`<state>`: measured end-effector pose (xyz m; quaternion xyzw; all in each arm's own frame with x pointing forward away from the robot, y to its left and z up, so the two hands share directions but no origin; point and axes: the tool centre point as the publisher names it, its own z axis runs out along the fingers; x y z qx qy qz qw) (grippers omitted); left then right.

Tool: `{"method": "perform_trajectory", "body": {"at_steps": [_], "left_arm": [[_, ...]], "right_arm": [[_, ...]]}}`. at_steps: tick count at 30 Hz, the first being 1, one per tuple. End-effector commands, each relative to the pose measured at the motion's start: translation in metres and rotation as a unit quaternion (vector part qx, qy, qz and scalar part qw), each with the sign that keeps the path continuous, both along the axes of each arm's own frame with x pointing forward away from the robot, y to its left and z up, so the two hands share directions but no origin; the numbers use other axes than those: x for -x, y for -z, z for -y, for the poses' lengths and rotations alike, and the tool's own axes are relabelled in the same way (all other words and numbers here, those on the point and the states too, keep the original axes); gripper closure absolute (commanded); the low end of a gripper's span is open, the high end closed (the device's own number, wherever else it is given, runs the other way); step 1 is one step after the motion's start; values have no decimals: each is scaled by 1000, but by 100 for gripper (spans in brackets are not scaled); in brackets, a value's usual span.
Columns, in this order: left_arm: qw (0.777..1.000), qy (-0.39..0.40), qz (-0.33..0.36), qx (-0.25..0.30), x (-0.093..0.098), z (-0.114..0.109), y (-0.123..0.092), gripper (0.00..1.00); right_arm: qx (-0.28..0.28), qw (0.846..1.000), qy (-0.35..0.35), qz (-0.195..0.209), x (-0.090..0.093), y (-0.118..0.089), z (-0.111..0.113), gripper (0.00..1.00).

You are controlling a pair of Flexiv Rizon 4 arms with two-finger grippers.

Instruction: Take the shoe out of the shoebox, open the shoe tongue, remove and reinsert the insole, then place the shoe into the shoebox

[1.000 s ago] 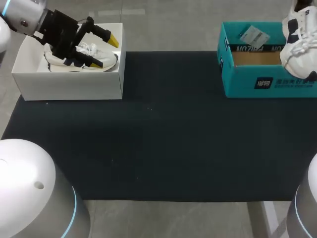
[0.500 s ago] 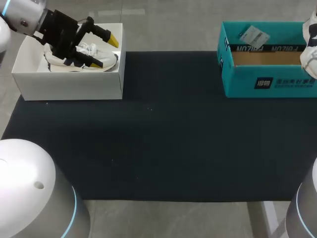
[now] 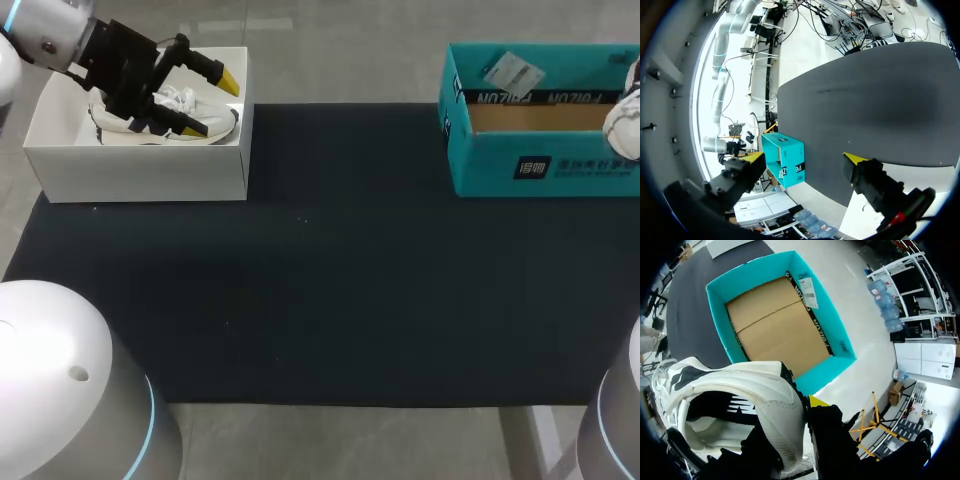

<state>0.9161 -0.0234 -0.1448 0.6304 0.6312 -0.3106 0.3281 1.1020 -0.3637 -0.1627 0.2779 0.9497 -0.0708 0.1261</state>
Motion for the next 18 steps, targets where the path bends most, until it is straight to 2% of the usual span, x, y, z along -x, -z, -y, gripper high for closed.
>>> {"method": "perform_trajectory", "body": {"at_steps": [1,3,4,5,8,9,10,11,18], "left_arm": [[1000,0,0,-1,0,0,0,0],[1000,0,0,-1,0,0,0,0],[1000,0,0,-1,0,0,0,0],[1000,0,0,-1,0,0,0,0],[1000,0,0,-1,0,0,0,0],[1000,0,0,-1,0,0,0,0],[1000,0,0,-1,0,0,0,0],[1000,0,0,-1,0,0,0,0],[1000,0,0,-1,0,0,0,0]], "right_arm": [[-12,992,122,1,-18,-1,4,100],[-26,983,179,15,-18,0,7,100],[-24,972,234,24,-18,1,11,100],[-38,964,259,37,-17,-1,12,100],[-65,929,359,65,-14,-4,16,100],[-51,913,399,69,-13,-6,16,100],[-56,893,441,70,-12,-5,18,100],[-72,882,462,65,-11,-5,18,100],[-72,882,462,65,-11,-5,18,100]]}}
